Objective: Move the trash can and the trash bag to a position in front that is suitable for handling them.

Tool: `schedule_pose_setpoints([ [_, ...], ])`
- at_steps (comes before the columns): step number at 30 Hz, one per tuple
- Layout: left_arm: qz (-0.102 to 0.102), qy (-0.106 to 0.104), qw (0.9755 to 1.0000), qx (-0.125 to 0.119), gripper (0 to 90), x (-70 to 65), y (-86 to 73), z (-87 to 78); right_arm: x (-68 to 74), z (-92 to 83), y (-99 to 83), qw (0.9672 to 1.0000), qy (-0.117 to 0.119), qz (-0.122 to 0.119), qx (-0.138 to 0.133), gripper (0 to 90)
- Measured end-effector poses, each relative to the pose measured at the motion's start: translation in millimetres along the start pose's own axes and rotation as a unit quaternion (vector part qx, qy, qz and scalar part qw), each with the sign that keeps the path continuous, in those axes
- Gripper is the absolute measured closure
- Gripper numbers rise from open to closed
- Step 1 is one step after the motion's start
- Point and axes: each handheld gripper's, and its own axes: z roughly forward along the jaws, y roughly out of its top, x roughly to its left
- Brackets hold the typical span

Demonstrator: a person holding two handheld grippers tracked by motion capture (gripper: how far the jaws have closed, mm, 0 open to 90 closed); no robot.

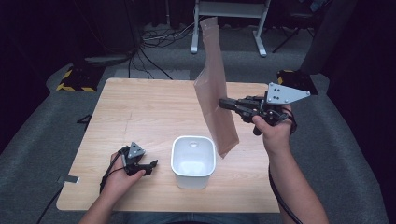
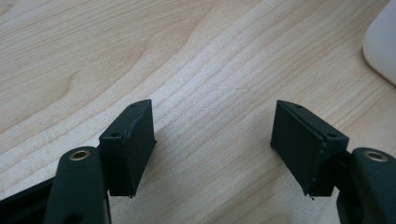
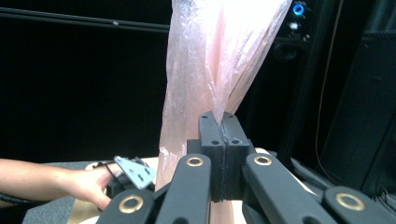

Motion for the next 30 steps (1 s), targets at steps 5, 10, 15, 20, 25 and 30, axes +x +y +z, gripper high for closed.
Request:
schedule_pose_setpoints([
  [5, -0.004, -0.003, 1.0000, 0.003, 30.1, -0.5, 0.1, -0.1, 13.5, 10.4, 19.7, 0.9995, 0.019, -0.015, -0.018, 90.0],
  [10, -0.004, -0.003, 1.0000, 0.003, 30.0, -0.5, 0.4, 0.3, 23.3, 22.8, 25.1, 0.9989, 0.035, -0.021, -0.025, 90.0],
  [15, 0.000, -0.001, 1.0000, 0.002, 29.9, 0.3, 1.0, 0.6, 37.2, 39.1, 26.6, 0.9976, 0.055, -0.028, -0.031, 90.0],
  [20, 0.000, -0.001, 1.0000, 0.002, 29.8, 0.3, 1.2, 0.7, 42.8, 53.4, 14.0, 0.9972, 0.067, -0.013, -0.031, 90.0],
  [25, 0.001, -0.005, 1.0000, 0.003, 27.9, 0.1, 1.1, 0.3, 44.3, 54.5, -8.4, 0.9971, 0.070, 0.009, -0.026, 90.0],
  [30, -0.008, -0.024, 0.9995, -0.020, 28.0, 1.7, -0.2, -3.1, 40.0, 48.5, -33.5, 0.9975, 0.062, 0.034, -0.002, 90.0],
])
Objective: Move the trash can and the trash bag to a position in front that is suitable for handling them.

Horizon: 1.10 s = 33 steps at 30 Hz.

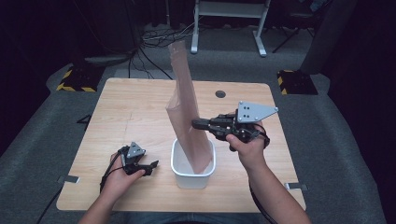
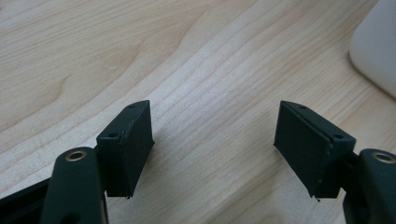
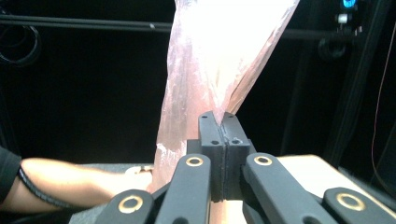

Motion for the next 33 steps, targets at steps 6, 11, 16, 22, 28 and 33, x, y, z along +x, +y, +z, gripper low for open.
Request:
schedule_pose_setpoints([
  [6, -0.005, 0.000, 0.9996, -0.028, 26.1, -2.9, 7.9, -15.0, -3.5, -4.2, -27.2, 0.9989, -0.009, 0.025, 0.038, 90.0],
  [11, 0.003, -0.020, 0.9975, -0.067, 25.2, -10.7, 20.9, -32.7, -2.3, -5.7, -44.3, 0.9976, -0.012, 0.038, 0.056, 89.8],
  [16, 0.013, -0.038, 0.9940, -0.102, 31.3, -18.5, 35.1, -52.6, -0.6, -3.8, -59.3, 0.9956, -0.016, 0.048, 0.079, 88.4],
  [22, 0.026, -0.051, 0.9895, -0.133, 34.4, -29.4, 49.0, -73.5, -0.3, -0.1, -68.6, 0.9924, -0.018, 0.061, 0.106, 61.8],
  [28, 0.036, -0.055, 0.9863, -0.151, 35.2, -36.3, 54.4, -87.7, -3.6, -11.2, -67.2, 0.9911, -0.065, 0.066, 0.096, 38.7],
  [33, 0.034, -0.064, 0.9839, -0.163, 35.7, -40.7, 56.9, -96.2, -8.2, -24.6, -61.6, 0.9890, -0.090, 0.068, 0.096, 38.8],
])
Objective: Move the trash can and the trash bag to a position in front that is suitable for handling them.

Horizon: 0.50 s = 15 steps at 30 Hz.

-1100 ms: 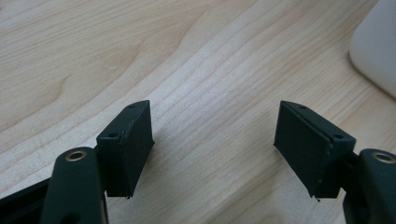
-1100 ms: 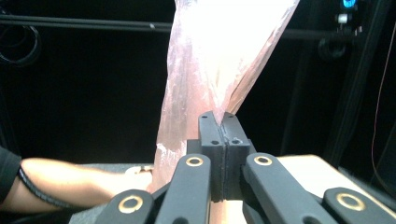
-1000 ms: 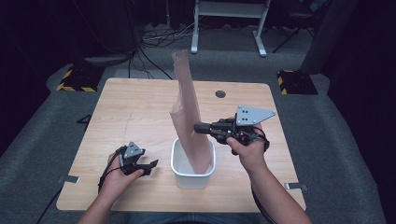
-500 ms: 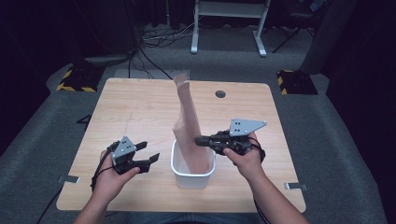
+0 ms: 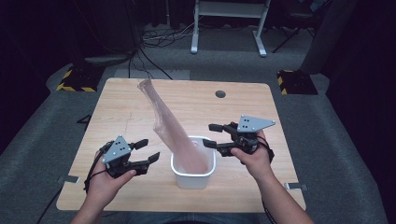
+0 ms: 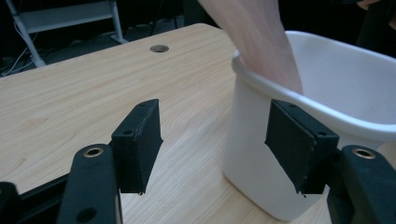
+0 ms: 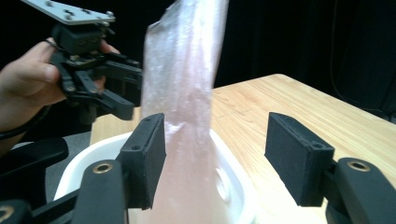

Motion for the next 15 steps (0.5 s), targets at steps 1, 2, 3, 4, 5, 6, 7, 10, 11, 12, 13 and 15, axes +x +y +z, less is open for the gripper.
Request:
schedule_pose_setpoints([
  [1, -0.001, -0.003, 1.0000, -0.001, 35.8, -1.0, 1.1, -1.6, -0.7, -1.7, 0.3, 1.0000, -0.004, -0.001, 0.002, 38.9],
  [2, -0.007, -0.007, 0.9999, -0.006, 36.1, -2.8, 2.3, -2.8, -1.2, -2.9, 0.3, 1.0000, -0.007, -0.002, 0.004, 39.0],
  [3, -0.006, -0.009, 0.9999, -0.007, 36.2, -3.5, 3.2, -3.8, -1.5, -4.1, 0.3, 0.9999, -0.012, -0.003, 0.008, 39.1],
  [4, -0.011, -0.013, 0.9998, -0.011, 36.2, -5.6, 4.2, -4.3, -1.8, -4.5, 0.1, 0.9998, -0.014, -0.003, 0.010, 39.1],
  [5, -0.010, -0.017, 0.9997, -0.014, 36.2, -7.6, 6.0, -5.1, -2.3, -4.7, -0.2, 0.9998, -0.016, -0.004, 0.012, 39.1],
  [6, -0.011, -0.021, 0.9996, -0.014, 36.2, -9.3, 7.1, -5.6, -2.8, -4.7, -0.6, 0.9998, -0.017, -0.003, 0.014, 39.2],
  [7, -0.011, -0.023, 0.9995, -0.018, 36.2, -11.3, 8.6, -5.8, -3.1, -4.6, -0.9, 0.9997, -0.017, -0.002, 0.016, 39.3],
  [10, 0.002, -0.024, 0.9995, -0.019, 35.9, -16.0, 13.3, -5.5, -3.5, -3.2, -2.1, 0.9996, -0.018, -0.001, 0.019, 39.5],
  [11, 0.003, -0.023, 0.9995, -0.019, 35.9, -16.6, 14.3, -5.1, -3.4, -2.4, -2.3, 0.9997, -0.017, 0.000, 0.020, 39.5],
  [12, 0.001, -0.024, 0.9995, -0.023, 35.9, -16.9, 16.0, -3.8, -3.3, -1.9, -2.4, 0.9997, -0.016, 0.000, 0.021, 39.5],
  [13, -0.002, -0.026, 0.9994, -0.022, 35.9, -17.0, 17.0, -3.2, -3.0, -0.9, -2.3, 0.9996, -0.015, 0.000, 0.022, 39.5],
  [15, -0.006, -0.024, 0.9994, -0.026, 37.3, -16.0, 19.7, -0.2, -2.3, 0.6, -1.7, 0.9996, -0.014, -0.002, 0.025, 39.6],
])
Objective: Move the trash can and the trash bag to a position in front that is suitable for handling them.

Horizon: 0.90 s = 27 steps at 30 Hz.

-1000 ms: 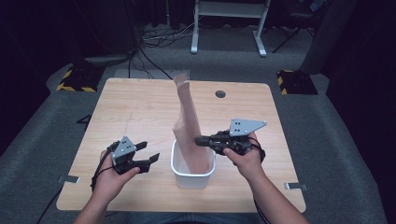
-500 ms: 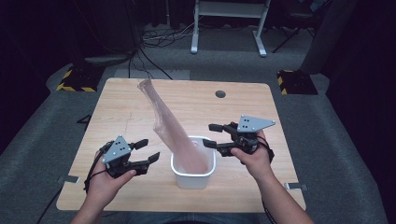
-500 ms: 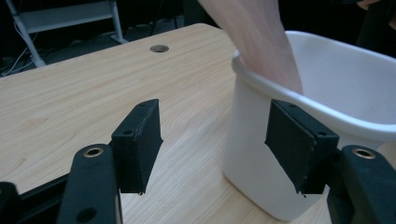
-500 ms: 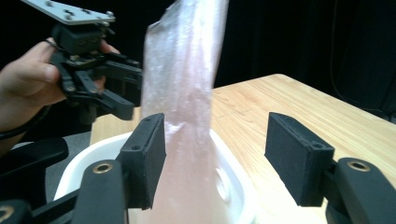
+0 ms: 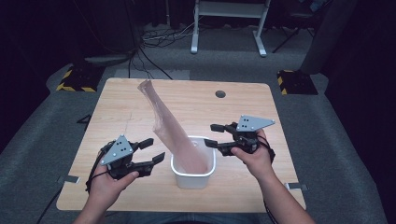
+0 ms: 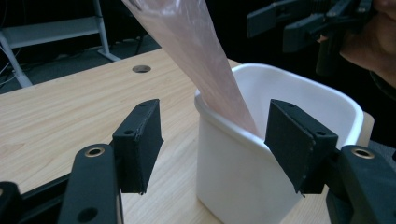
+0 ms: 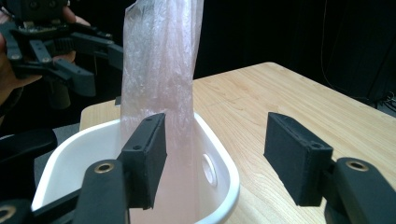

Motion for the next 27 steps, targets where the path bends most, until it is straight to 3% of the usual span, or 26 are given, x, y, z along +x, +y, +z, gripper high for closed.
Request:
schedule_pose_setpoints([
  [8, -0.025, -0.001, 0.9996, -0.010, 51.7, 5.2, 8.3, 13.3, 2.6, 8.8, 6.9, 0.9998, 0.004, -0.016, 0.013, 40.2],
  [12, -0.021, -0.001, 0.9997, -0.009, 70.2, 6.3, 10.3, 16.8, 3.4, 16.2, 11.3, 0.9995, 0.008, -0.021, 0.021, 40.4],
  [14, -0.030, -0.007, 0.9995, -0.012, 79.0, 7.0, 10.0, 17.6, 4.6, 20.6, 14.1, 0.9993, 0.011, -0.026, 0.023, 40.5],
  [17, -0.024, -0.010, 0.9996, -0.014, 88.4, 8.3, 9.1, 17.9, 6.2, 27.2, 19.0, 0.9989, 0.016, -0.034, 0.027, 40.4],
  [27, 0.010, -0.021, 0.9993, -0.028, 89.9, 2.7, 10.6, 16.9, 4.0, 53.3, 41.1, 0.9971, 0.050, -0.038, 0.044, 33.4],
])
